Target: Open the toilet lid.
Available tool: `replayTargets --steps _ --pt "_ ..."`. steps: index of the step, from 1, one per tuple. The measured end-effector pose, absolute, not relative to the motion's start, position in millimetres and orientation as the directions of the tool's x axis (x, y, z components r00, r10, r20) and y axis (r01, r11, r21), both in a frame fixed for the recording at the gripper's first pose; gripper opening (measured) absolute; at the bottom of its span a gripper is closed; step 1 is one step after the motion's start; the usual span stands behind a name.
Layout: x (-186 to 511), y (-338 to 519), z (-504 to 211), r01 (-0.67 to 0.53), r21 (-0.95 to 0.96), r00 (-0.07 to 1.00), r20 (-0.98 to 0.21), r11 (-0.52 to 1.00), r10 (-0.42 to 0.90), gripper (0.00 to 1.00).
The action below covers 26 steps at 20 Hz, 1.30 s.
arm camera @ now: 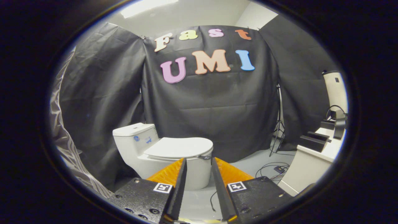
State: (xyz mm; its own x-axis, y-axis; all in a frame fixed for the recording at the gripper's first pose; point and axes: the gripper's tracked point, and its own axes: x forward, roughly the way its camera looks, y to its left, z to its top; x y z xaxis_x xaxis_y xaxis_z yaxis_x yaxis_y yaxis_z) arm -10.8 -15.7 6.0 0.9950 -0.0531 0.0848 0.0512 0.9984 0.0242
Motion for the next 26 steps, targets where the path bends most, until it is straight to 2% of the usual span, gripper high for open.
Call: replayTargets --steps 10,16,18,21,24,26 --pt "-16.0 -30.3 25.0 0.084 0.071 0.977 0.192 0.994 -0.097 0.49" --pt "12.4 -34.8 25.6 0.086 0.076 0.988 0.121 0.993 -0.094 0.45" --pt "35.3 -27.4 46.5 0.019 0.072 0.985 0.169 0.997 -0.031 0.44" --pt "87.8 -18.4 81.2 -0.113 0.110 0.948 0.309 0.987 0.074 0.44" --pt "154.8 -24.0 99.9 -0.171 0.219 0.913 0.401 0.961 0.072 0.44" --pt "194.6 -27.6 90.9 -0.190 0.346 0.921 0.388 0.919 0.045 0.44"
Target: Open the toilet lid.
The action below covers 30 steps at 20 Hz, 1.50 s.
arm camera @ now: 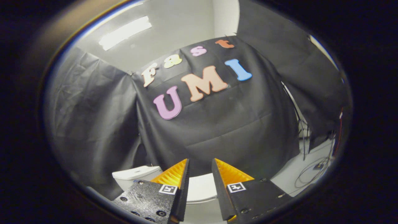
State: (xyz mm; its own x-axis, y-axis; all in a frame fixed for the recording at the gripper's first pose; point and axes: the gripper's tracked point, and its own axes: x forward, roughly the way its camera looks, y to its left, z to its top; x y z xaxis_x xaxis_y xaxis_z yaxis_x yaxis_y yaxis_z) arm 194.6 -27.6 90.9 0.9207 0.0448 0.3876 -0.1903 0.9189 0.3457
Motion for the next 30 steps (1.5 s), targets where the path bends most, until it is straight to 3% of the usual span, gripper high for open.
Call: replayTargets --steps 7,13,16,21,24,27,30 --pt "296.4 -57.4 8.9 -0.082 0.717 0.972 0.211 0.692 -0.104 0.44" --pt "339.8 -82.2 -61.4 0.038 0.923 0.983 0.035 0.382 -0.182 0.44" --pt "349.5 -76.6 -64.9 -0.022 0.964 0.986 0.066 0.266 -0.156 0.44" --pt "369.5 -58.9 -65.0 -0.066 0.975 0.993 0.086 0.212 -0.085 0.42" --pt "383.4 -50.9 -55.2 -0.112 0.982 0.991 0.122 0.152 -0.055 0.34" --pt "380.2 -47.7 -48.5 -0.127 0.984 0.987 0.138 0.127 -0.082 0.03" --pt "369.6 -36.6 -6.7 -0.224 0.953 0.965 0.246 0.202 -0.092 0.03"
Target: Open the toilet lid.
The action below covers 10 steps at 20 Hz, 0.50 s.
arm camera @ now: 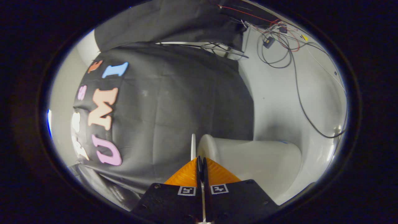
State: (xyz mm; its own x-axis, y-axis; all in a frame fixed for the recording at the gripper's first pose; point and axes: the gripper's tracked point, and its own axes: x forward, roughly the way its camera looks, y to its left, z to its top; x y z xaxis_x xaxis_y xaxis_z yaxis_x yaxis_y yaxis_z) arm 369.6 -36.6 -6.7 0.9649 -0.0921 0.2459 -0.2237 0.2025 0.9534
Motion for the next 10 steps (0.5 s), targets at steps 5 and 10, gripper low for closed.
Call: replayTargets --steps 5,10 --pt "341.1 9.0 82.7 -0.286 0.860 0.933 0.351 0.422 -0.082 0.07" --pt "317.9 87.4 175.3 -0.289 0.704 0.911 0.410 0.649 -0.039 0.07"
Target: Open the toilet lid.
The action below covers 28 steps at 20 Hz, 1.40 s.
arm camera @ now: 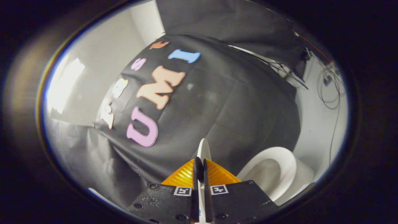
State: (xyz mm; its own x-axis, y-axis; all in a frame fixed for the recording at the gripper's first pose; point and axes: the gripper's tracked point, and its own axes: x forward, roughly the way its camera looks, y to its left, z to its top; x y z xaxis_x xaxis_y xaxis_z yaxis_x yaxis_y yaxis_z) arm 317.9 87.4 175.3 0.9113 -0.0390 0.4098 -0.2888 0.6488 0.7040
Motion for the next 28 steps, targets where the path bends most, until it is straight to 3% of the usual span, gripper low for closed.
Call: replayTargets --steps 3,10,18,28 --pt "310.9 133.2 207.2 -0.205 0.596 0.930 0.367 0.776 -0.036 0.07" --pt "303.3 244.8 246.3 -0.214 0.328 0.928 0.363 0.920 0.086 0.07" --pt "315.0 368.2 248.3 -0.284 0.077 0.918 0.309 0.956 0.248 0.07" --pt "322.6 452.6 228.9 -0.336 -0.079 0.909 0.234 0.939 0.345 0.07"
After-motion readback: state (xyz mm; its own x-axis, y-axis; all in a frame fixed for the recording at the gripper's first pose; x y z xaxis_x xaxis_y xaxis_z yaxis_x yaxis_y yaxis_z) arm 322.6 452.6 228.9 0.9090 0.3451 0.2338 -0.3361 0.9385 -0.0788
